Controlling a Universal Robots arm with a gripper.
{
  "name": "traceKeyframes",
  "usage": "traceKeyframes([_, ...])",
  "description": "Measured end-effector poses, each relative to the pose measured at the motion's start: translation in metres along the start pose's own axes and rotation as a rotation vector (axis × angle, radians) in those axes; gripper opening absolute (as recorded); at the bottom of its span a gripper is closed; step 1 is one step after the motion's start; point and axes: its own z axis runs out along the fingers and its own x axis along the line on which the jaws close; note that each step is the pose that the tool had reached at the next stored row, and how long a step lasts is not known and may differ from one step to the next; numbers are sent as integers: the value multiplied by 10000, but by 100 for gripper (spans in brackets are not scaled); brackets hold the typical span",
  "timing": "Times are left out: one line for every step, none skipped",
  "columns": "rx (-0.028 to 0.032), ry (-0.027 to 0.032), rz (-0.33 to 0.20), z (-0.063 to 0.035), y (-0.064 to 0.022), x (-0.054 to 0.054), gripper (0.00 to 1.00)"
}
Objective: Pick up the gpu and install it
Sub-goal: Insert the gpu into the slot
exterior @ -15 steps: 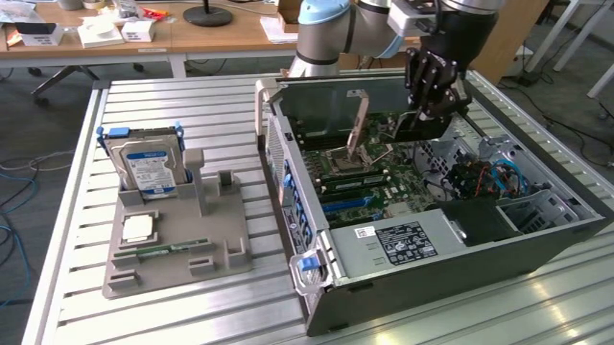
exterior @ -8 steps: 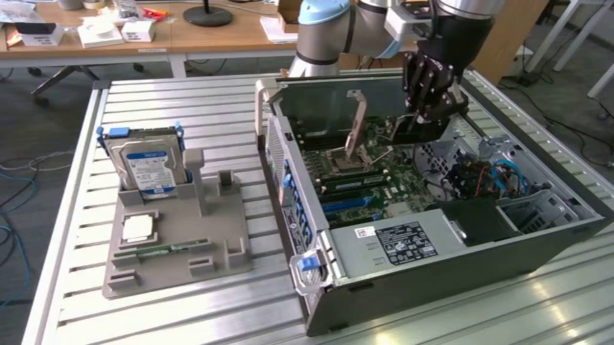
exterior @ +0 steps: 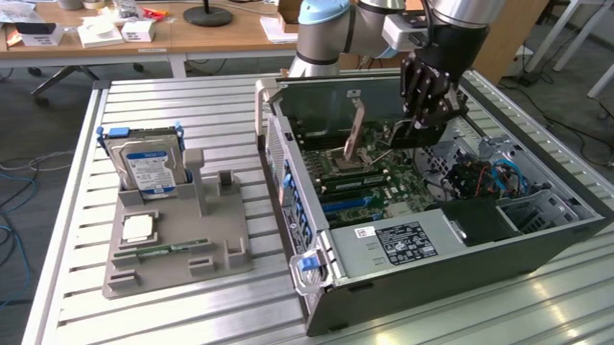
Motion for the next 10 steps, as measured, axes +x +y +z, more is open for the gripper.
traceKeyframes([0,0,0,11,0,0,26])
traceKeyframes([0,0,0,22,0,1,26])
traceKeyframes([0,0,0,33,1,1,26])
traceKeyframes([0,-1,1,45,1,1,26])
traceKeyframes([0,-1,0,56,1,1,26])
traceKeyframes([0,-1,0,68,1,1,26])
traceKeyframes([0,-1,0,79,2,2,26])
traceKeyframes([0,-1,0,90,2,2,26])
traceKeyframes([1,-2,0,102,2,2,26])
traceKeyframes([0,0,1,112,2,2,26])
